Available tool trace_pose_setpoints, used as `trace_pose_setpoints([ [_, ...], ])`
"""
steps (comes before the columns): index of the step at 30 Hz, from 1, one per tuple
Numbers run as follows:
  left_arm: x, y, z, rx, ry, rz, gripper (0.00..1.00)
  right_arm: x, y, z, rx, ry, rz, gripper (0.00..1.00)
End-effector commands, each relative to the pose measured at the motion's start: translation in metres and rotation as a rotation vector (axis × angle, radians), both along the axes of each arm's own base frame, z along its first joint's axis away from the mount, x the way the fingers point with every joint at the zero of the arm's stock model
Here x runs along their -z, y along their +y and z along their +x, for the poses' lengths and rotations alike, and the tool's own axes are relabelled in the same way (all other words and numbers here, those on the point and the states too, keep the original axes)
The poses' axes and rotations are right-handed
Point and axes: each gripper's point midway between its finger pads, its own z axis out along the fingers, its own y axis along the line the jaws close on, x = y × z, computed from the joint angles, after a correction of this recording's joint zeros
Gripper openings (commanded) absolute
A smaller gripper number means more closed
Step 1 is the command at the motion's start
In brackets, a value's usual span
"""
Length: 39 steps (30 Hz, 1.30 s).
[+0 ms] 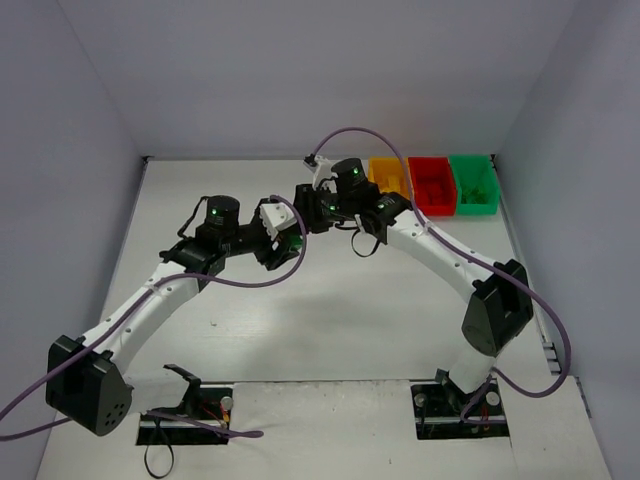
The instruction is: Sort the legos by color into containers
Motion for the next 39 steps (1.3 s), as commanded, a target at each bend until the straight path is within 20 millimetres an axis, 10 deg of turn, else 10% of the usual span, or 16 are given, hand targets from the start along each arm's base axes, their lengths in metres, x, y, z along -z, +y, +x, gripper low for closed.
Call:
trace_pose_setpoints([
  [1,-0.008,0.004,0.009,-0.022,0.0,-0.036,0.0,-0.051,-0.019,0.018,0.038,-0.152,0.069,0.09],
  [16,0.003,0.008,0.014,-0.062,0.068,-0.042,0.0,-0.062,-0.106,0.064,0.228,-0.205,0.031,0.08],
  [20,-0.008,0.01,0.014,-0.079,0.042,-0.059,0.0,-0.043,-0.213,0.133,0.604,-0.195,-0.087,0.07],
  [25,-0.02,0.012,0.007,-0.104,0.047,-0.095,0.0,-0.013,-0.398,0.192,1.197,-0.167,-0.308,0.06],
  [28,-0.021,0.014,0.003,-0.123,0.054,-0.11,0.0,0.005,-0.458,0.214,1.346,-0.146,-0.392,0.07],
  [33,-0.027,0.014,-0.003,-0.133,0.07,-0.142,0.0,0.047,-0.503,0.256,1.402,-0.087,-0.43,0.15],
  [39,-0.026,0.016,-0.005,-0.137,0.071,-0.145,0.0,0.065,-0.516,0.293,1.374,-0.077,-0.41,0.55],
])
